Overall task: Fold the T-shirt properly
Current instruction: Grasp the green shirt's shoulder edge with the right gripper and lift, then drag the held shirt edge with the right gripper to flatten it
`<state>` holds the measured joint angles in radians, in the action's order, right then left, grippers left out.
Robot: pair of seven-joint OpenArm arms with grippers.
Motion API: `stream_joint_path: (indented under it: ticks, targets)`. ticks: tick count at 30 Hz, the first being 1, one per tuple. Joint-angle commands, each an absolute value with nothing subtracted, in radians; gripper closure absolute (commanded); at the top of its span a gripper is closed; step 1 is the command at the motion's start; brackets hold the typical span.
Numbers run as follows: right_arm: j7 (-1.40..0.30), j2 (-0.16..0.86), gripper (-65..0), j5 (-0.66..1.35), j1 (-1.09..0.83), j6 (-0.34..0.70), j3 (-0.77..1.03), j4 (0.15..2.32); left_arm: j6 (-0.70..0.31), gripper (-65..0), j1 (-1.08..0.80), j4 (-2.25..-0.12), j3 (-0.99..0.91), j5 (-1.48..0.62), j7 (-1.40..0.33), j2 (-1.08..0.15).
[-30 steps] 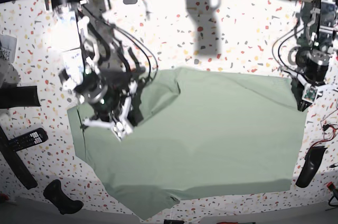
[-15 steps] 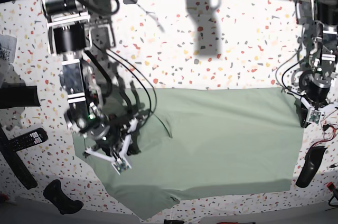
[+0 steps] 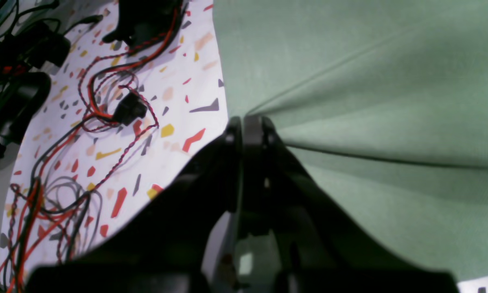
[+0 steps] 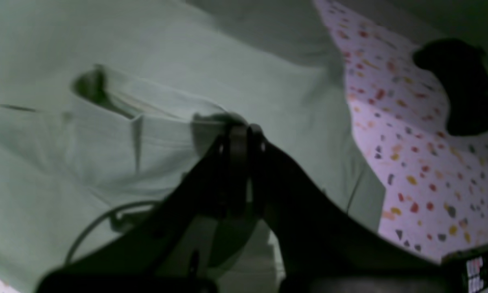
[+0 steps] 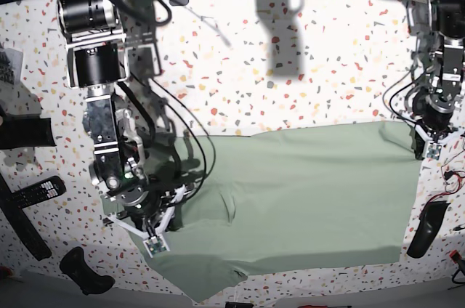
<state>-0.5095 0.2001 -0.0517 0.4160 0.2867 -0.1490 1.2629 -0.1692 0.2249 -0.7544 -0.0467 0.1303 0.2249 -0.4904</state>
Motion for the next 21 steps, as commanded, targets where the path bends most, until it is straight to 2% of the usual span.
stream_joint_path:
  ticks: [1,5,12,18,21]
  targets:
    - [-0.483,0.205,0.0,-0.049,0.451,0.266,-0.144,1.279,-0.161,0.0,0.247,-0.766,-0.056,0.122,0.266,-0.51]
    - [-0.483,0.205,0.0,-0.049,0.451,0.242,-0.144,1.279,-0.161,0.0,0.247,-0.766,-0.056,0.122,0.32,-0.51]
    - [-0.482,0.205,0.0,-0.049,0.451,0.267,-0.144,1.279,-0.162,0.0,0.25,-0.766,-0.056,0.122,0.368,-0.512]
    - [-0.479,0.205,0.0,-0.052,0.451,0.334,-0.144,1.279,-0.269,0.0,0.252,-0.766,-0.056,0.122,0.375,-0.513]
    - [-0.479,0.205,0.0,-0.052,0.451,0.334,-0.144,1.279,-0.271,0.0,0.252,-0.766,-0.056,0.122,0.429,-0.513]
